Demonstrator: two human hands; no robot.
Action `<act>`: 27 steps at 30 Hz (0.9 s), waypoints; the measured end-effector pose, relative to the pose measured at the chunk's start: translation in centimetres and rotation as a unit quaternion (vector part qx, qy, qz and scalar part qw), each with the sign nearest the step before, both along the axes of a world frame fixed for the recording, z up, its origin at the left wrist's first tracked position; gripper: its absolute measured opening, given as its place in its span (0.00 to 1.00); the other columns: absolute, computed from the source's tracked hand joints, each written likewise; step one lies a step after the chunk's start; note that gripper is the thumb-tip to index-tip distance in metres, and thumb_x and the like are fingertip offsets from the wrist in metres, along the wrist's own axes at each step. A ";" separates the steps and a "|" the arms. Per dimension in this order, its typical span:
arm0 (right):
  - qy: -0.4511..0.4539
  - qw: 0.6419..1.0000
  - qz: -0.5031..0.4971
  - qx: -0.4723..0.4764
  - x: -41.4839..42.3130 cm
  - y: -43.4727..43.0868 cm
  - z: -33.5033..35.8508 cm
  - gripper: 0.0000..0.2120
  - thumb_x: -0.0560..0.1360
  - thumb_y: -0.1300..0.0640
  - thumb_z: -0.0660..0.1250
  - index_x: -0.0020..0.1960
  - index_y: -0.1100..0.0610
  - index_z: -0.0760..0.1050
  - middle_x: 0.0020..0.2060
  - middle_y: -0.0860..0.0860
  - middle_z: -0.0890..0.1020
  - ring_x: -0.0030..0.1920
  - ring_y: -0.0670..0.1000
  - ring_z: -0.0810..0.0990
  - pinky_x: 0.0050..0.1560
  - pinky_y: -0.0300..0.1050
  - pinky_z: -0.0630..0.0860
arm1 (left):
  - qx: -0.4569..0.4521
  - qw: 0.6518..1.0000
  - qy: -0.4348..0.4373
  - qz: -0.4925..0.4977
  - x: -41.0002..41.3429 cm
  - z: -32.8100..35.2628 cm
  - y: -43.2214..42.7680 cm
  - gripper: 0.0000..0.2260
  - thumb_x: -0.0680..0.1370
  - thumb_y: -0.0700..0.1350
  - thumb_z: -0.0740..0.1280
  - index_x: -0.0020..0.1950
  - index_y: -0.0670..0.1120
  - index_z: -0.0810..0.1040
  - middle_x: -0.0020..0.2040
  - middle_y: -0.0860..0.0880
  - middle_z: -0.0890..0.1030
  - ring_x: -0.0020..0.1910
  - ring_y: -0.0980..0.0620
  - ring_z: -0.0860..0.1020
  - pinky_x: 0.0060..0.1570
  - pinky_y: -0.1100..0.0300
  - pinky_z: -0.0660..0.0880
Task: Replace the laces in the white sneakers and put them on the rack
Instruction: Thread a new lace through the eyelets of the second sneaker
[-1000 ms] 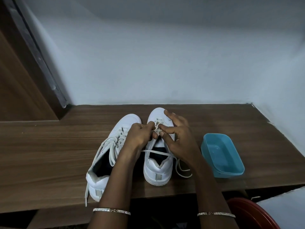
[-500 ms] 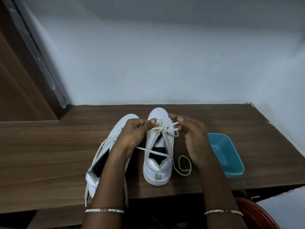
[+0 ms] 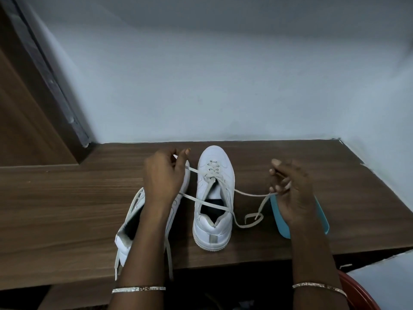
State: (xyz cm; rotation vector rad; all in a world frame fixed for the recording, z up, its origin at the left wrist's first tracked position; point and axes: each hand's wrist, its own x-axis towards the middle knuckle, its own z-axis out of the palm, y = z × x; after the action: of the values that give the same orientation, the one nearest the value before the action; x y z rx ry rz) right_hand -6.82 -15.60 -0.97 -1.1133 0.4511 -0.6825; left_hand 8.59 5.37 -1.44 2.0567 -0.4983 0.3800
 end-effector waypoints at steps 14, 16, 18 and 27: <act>0.166 0.916 0.127 -0.343 3.5 3.7 -1.5 0.09 0.68 0.55 0.80 0.42 0.56 0.81 0.33 0.53 0.83 0.34 0.48 0.80 0.40 0.46 0.78 | 0.076 0.957 0.113 -0.258 -1.4 -0.6 -1.0 0.09 0.83 0.45 0.60 0.49 0.52 0.80 0.41 0.53 0.82 0.37 0.61 0.78 0.39 0.69 0.71; 0.170 0.917 0.121 -0.339 3.4 3.5 -1.4 0.06 0.70 0.56 0.78 0.41 0.56 0.82 0.33 0.53 0.84 0.35 0.49 0.80 0.41 0.49 0.79 | 0.070 0.954 0.130 -0.260 -1.7 -0.3 -0.9 0.09 0.83 0.47 0.60 0.48 0.52 0.79 0.36 0.54 0.80 0.35 0.62 0.76 0.36 0.70 0.68; 0.178 0.910 0.113 -0.358 3.2 3.2 -1.4 0.04 0.72 0.57 0.76 0.41 0.55 0.82 0.33 0.51 0.83 0.35 0.47 0.80 0.41 0.48 0.79 | 0.062 0.952 0.144 -0.264 -1.7 -0.1 -0.9 0.08 0.83 0.47 0.62 0.47 0.52 0.79 0.37 0.53 0.80 0.35 0.60 0.76 0.37 0.67 0.70; 0.180 0.885 0.118 -0.413 1.5 1.8 -1.4 0.07 0.79 0.66 0.65 0.43 0.60 0.73 0.31 0.51 0.82 0.31 0.48 0.82 0.35 0.41 0.78 | 0.060 0.958 0.144 -0.239 -1.1 -0.7 -0.7 0.01 0.74 0.51 0.70 0.44 0.57 0.81 0.44 0.43 0.83 0.43 0.43 0.80 0.48 0.43 0.77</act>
State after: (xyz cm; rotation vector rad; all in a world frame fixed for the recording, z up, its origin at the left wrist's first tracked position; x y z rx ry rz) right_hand -5.27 -13.79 -2.39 -2.0919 0.3236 -0.4442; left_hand 7.51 4.66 -2.18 1.9806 -0.8262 -0.2393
